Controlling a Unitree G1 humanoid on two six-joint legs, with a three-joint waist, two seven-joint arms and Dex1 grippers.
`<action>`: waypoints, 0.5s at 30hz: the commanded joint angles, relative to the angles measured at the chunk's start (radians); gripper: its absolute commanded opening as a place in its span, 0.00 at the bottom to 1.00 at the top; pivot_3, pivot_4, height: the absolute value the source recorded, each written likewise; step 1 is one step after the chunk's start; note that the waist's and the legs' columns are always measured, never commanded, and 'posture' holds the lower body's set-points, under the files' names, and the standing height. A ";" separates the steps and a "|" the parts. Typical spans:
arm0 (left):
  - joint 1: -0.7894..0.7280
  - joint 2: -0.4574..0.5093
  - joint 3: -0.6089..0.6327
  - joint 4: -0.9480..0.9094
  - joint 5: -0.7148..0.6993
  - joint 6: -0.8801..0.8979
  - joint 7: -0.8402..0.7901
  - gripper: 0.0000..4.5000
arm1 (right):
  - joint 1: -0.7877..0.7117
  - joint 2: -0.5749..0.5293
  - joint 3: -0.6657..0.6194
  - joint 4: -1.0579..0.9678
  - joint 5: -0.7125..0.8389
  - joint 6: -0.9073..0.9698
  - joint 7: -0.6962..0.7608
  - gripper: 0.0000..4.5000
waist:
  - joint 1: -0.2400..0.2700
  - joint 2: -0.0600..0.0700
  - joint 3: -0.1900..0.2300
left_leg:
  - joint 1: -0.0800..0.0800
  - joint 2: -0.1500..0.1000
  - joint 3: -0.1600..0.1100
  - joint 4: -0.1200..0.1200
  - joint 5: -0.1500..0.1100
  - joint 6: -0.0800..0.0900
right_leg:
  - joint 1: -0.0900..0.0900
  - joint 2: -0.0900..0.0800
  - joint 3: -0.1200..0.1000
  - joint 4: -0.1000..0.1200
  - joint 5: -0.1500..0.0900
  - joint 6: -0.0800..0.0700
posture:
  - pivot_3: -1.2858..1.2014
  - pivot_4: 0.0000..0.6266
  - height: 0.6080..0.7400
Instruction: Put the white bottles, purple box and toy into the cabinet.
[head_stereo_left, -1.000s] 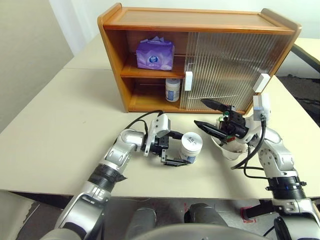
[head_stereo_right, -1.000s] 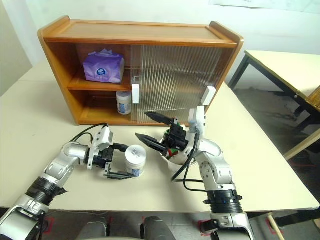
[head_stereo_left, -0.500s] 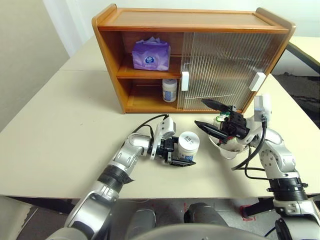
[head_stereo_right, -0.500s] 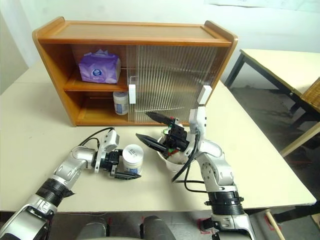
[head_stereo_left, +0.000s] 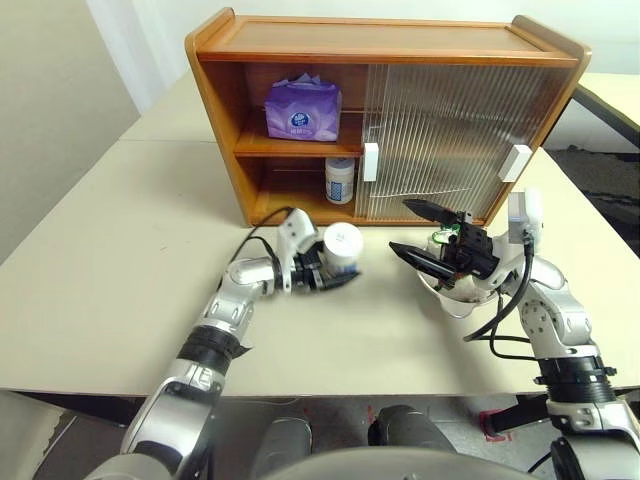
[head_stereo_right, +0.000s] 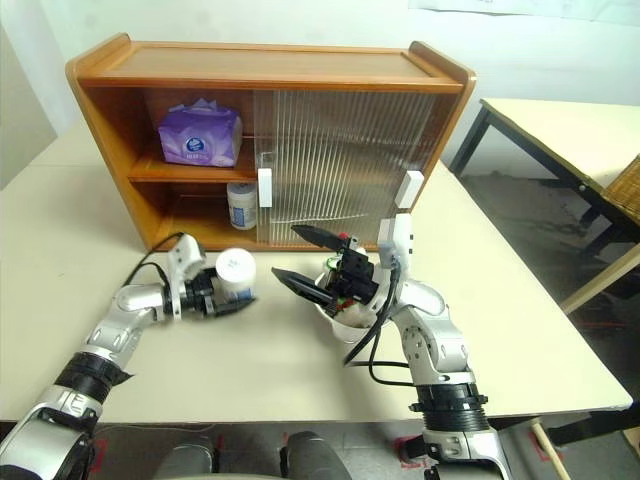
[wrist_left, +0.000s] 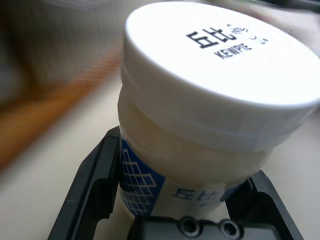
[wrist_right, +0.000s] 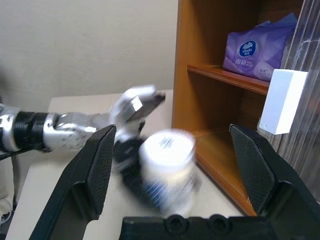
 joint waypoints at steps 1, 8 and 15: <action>-0.047 -0.002 0.081 0.059 0.017 -0.057 0.143 0.70 | -0.002 -0.006 0.005 -0.002 -0.002 0.004 0.006 1.00 | 0.000 0.000 0.000 | 0.000 0.000 0.000 0.000 0.000 0.000 | 0.000 0.000 0.000 0.000 0.000 0.000 | 0.47 0.00 1.00; -0.124 -0.022 0.144 0.143 0.016 -0.051 0.268 0.70 | -0.015 -0.009 0.006 0.010 -0.002 0.005 0.020 1.00 | 0.010 0.000 0.000 | -0.001 -0.002 0.000 0.000 0.000 0.000 | 0.001 0.000 0.000 -0.001 0.003 -0.005 | 0.48 0.00 1.00; -0.211 -0.060 0.142 0.275 0.050 -0.043 0.352 0.70 | -0.012 -0.012 0.004 0.007 -0.002 0.007 0.024 1.00 | 0.011 0.000 0.000 | 0.000 -0.003 0.000 0.001 0.000 0.000 | 0.003 0.000 0.000 -0.002 0.003 -0.003 | 0.47 0.00 1.00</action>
